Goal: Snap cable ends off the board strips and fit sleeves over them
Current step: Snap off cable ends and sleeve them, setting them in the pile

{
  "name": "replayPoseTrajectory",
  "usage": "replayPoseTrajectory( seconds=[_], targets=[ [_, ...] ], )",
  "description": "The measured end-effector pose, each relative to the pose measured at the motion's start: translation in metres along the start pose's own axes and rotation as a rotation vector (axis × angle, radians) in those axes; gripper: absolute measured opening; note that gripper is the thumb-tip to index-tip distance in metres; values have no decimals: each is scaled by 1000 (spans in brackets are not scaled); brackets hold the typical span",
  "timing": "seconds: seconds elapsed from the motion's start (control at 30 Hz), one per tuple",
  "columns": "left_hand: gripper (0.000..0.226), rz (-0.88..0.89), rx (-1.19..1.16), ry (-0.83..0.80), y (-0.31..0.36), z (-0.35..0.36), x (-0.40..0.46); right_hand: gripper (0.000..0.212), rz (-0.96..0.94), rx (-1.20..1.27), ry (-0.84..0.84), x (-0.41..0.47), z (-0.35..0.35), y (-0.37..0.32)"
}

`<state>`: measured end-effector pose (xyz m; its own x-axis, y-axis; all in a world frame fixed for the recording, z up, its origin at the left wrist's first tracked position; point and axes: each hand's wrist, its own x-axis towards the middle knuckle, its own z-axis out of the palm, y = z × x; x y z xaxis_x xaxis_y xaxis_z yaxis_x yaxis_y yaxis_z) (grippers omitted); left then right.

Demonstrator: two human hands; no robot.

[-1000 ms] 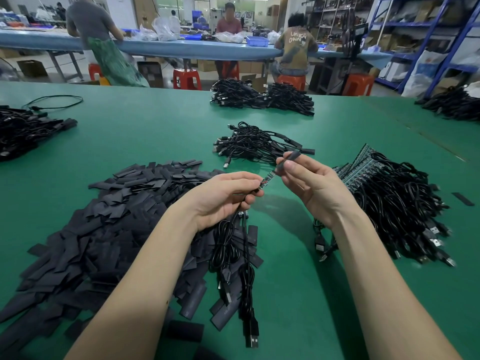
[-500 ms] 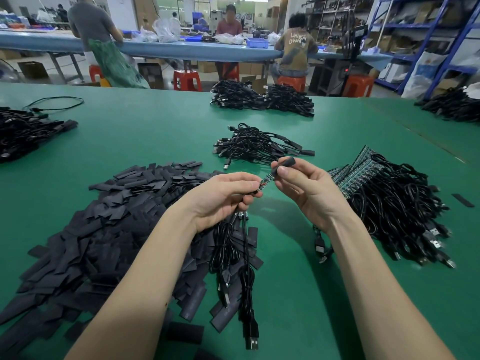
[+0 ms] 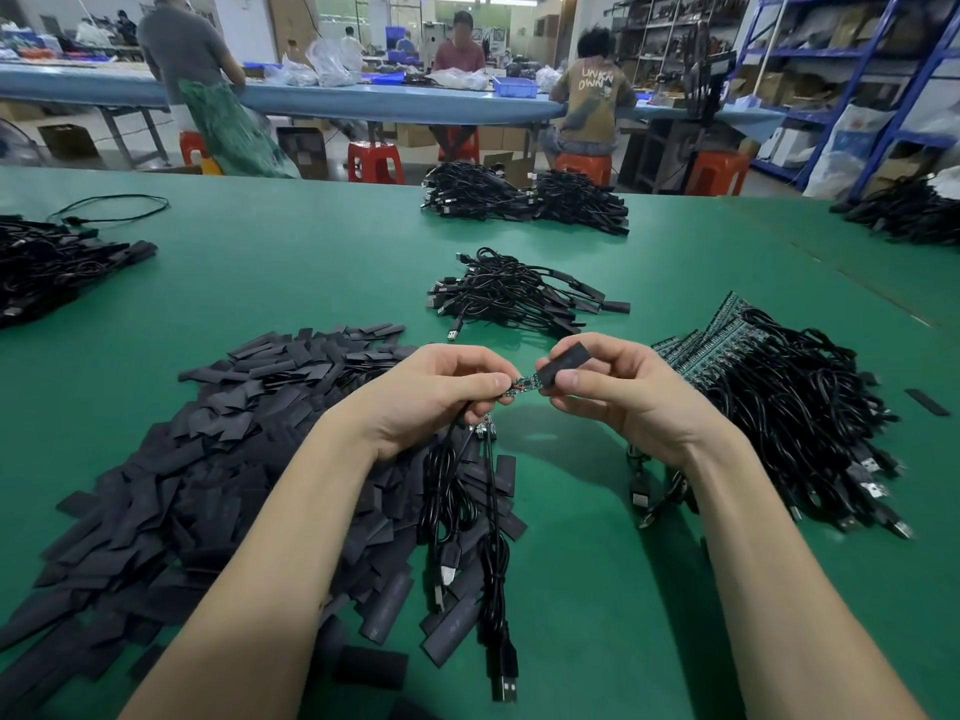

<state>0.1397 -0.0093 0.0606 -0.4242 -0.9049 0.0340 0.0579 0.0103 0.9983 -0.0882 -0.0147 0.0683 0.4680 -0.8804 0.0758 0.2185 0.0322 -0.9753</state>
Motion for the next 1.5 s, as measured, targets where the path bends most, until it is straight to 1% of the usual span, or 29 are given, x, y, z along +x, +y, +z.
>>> replayPoseTrajectory(
  seconds=[0.1, 0.2, 0.27, 0.37, 0.43, 0.5, 0.6, 0.67, 0.73, 0.83, 1.1, 1.23, 1.5],
  targets=[
    [13, 14, 49, 6, 1, 1, 0, 23, -30, -40, -6, 0, 0, 0],
    [12, 9, -20, 13, 1, 5, 2, 23, -86, 46, 51, 4, 6, 10],
    [8, -7, -74, 16, 0, 6, 3, 21, -116, 61, 64, 7, 11, 16],
    [17, -22, -137, 91, 0, 6, 4, 21, -137, 95, 75, 11, 14, 15],
    [17, 25, -51, 165, -1, 6, 7, 22, -121, 117, 99, 13, 15, 14],
    [13, 106, 107, 234, -3, 9, 10, 19, -95, 128, 160, 15, 15, 13],
    [4, 208, 291, 284, -9, 10, 13, 17, -64, 168, 250, 17, 14, 15],
    [2, 248, 333, 287, -11, 9, 14, 17, -44, 221, 295, 17, 11, 15],
    [5, 284, 345, 301, -13, 7, 14, 17, -28, 253, 318, 17, 9, 15],
    [6, 303, 352, 322, -16, 11, 16, 16, -21, 283, 321, 18, 8, 17],
    [5, 331, 243, 297, -16, 19, 15, 15, 10, 248, 247, 16, 9, 17],
    [7, 350, 213, 299, -14, 18, 16, 13, 1, 278, 239, 17, 12, 19],
    [7, 358, 159, 305, -15, 17, 14, 17, 24, 217, 210, 16, 12, 21]
  ],
)
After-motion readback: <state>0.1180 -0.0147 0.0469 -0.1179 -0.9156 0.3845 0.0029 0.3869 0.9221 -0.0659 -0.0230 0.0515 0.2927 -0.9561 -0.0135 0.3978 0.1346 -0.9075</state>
